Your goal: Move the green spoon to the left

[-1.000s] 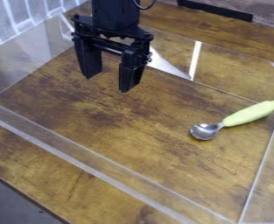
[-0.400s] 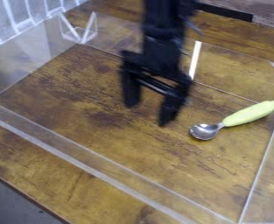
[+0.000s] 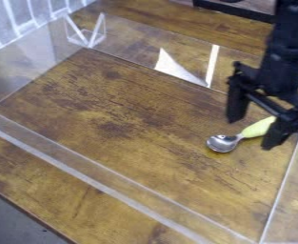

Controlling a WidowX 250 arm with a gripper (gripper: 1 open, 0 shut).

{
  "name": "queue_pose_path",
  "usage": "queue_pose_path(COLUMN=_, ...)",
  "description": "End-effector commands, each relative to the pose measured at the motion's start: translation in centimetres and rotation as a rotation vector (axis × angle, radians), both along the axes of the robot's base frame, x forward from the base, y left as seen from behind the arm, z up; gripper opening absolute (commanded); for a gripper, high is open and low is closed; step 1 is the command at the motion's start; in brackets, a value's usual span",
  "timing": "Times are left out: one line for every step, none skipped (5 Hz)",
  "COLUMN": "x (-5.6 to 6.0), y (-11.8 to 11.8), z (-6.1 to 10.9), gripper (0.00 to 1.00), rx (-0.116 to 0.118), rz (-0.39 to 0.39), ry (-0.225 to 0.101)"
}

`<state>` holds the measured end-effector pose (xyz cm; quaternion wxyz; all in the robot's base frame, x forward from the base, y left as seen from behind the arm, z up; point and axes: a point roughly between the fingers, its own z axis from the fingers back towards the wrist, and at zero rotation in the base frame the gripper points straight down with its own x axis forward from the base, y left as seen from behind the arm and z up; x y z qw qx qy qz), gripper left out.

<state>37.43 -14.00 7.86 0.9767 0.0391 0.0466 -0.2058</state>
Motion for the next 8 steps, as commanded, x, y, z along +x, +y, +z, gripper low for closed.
queue_pose_path(x=1.3, y=-0.4, z=1.7, gripper=1.0, rx=-0.019, rz=-0.032, ry=-0.063)
queue_pose_path(x=2.1, y=-0.2, z=0.9, gripper=1.0, rx=-0.018, rz=-0.057, ry=-0.049)
queue_pose_path(x=3.0, y=-0.1, z=0.1, gripper=1.0, rx=-0.015, rz=-0.085, ry=-0.036)
queue_pose_path(x=3.9, y=0.2, z=-1.2, gripper=1.0, rx=-0.015, rz=-0.103, ry=-0.02)
queue_pose_path(x=4.7, y=0.4, z=-2.4, gripper=1.0, rx=-0.021, rz=-0.127, ry=-0.003)
queue_pose_path(x=5.1, y=0.1, z=-2.8, gripper=1.0, rx=-0.032, rz=-0.19, ry=-0.005)
queue_pose_path(x=5.2, y=-0.2, z=-3.2, gripper=1.0, rx=-0.058, rz=-0.248, ry=0.001)
queue_pose_path(x=5.1, y=-0.5, z=-3.6, gripper=1.0, rx=-0.09, rz=-0.293, ry=0.013)
